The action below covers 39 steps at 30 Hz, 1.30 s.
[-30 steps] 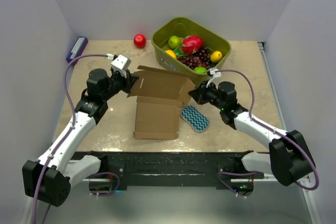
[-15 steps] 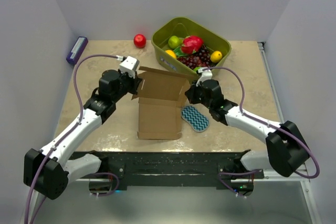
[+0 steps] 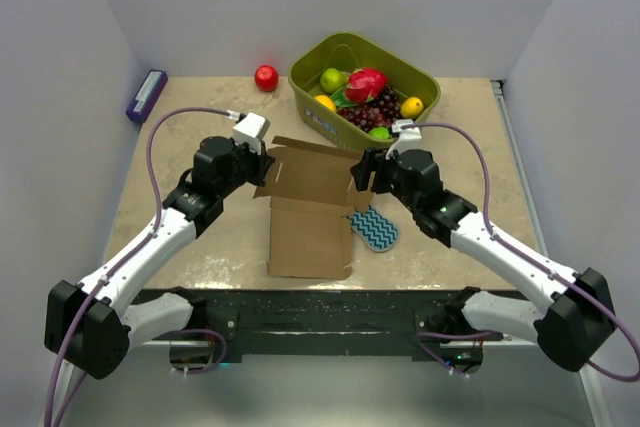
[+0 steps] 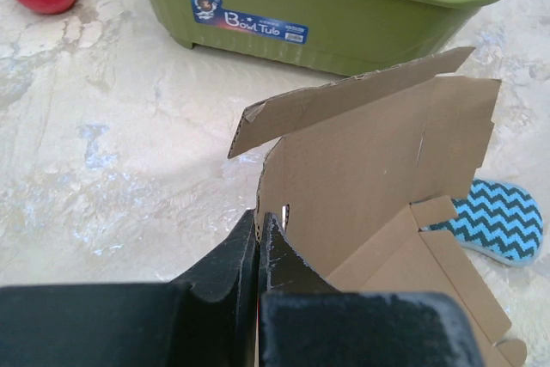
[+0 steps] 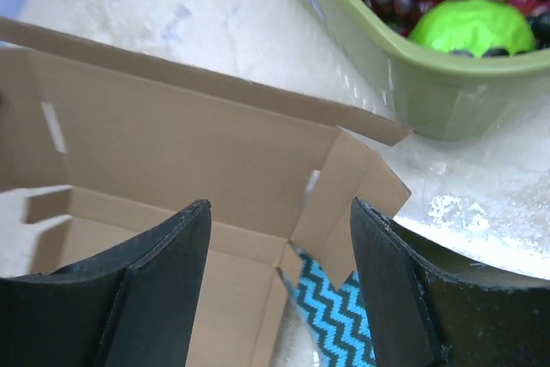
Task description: Fold the paper box
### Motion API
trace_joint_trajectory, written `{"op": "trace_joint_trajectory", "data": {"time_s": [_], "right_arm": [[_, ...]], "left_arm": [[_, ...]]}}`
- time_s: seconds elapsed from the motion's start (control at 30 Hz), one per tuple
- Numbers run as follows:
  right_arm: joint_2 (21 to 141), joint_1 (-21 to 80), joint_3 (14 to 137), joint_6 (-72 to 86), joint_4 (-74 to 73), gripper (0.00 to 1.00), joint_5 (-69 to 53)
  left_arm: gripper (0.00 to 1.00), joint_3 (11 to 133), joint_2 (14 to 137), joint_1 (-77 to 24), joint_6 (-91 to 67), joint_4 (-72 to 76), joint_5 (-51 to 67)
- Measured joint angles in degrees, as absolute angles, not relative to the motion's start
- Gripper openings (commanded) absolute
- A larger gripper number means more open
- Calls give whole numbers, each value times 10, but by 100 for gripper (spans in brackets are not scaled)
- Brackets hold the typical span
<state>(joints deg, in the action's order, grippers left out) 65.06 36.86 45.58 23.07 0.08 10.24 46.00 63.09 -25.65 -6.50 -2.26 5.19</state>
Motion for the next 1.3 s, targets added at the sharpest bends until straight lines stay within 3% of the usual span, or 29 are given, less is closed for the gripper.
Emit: {"op": "trace_joint_trajectory", "data": {"time_s": [0.23,0.5,0.83,1.13,1.3], "right_arm": [[643,459,472,271,13,60,92],[781,560,490,332,88,55,42],[889,571,555,386,174,48,-8],[928,571,584,395,158,34,6],[936,571,585,394,135,32,23]], "left_arm": [[0,460,631,-256,-69,-18,71],[0,460,631,-256,-70,-17,76],[0,460,631,-256,-70,-18,77],[0,460,630,-256,-69,-18,78],[0,460,628,-256,-69,-18,80]]}}
